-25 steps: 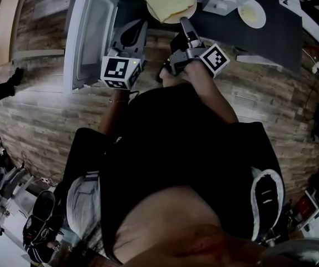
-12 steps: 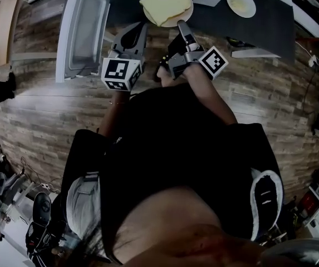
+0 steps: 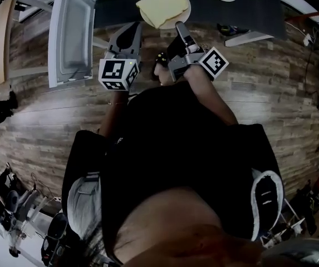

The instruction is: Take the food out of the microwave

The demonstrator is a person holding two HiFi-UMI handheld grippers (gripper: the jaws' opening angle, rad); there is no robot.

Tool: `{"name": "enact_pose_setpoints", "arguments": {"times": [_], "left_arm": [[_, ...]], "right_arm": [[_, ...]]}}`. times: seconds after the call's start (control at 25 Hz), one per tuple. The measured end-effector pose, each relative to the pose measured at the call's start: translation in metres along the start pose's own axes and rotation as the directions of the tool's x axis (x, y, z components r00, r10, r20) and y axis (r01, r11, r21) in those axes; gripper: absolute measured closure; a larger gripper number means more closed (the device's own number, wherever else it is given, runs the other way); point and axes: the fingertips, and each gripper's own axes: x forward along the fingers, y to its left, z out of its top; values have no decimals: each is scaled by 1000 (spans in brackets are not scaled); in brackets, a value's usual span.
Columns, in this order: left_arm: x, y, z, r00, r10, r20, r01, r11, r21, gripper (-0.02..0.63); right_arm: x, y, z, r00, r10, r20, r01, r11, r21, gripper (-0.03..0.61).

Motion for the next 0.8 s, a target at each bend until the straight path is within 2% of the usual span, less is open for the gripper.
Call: {"name": "enact_pose_setpoints", "arguments": {"times": [0.24,0.48,0.6,0.8], "left_arm": [[10,-19,-1,998,-59,-3,59,998,0,606],[31,-45,-7,987,-156,-28,156,988,4,606],[44,-64,-9,974,-224,-44,225,974,7,606],[69,-111,-10,935,-349,-59,350,937,12,606]], "right_arm": [[-25,9,20,997,-1,76,1,1000,0,574],[-51,19,48,985,6,171,-4,1000,-10,575],[-69,26,63,972,9,235,-4,1000,-22,575],[-108,28,93,938,-8,347,19,999,-30,574]]}}
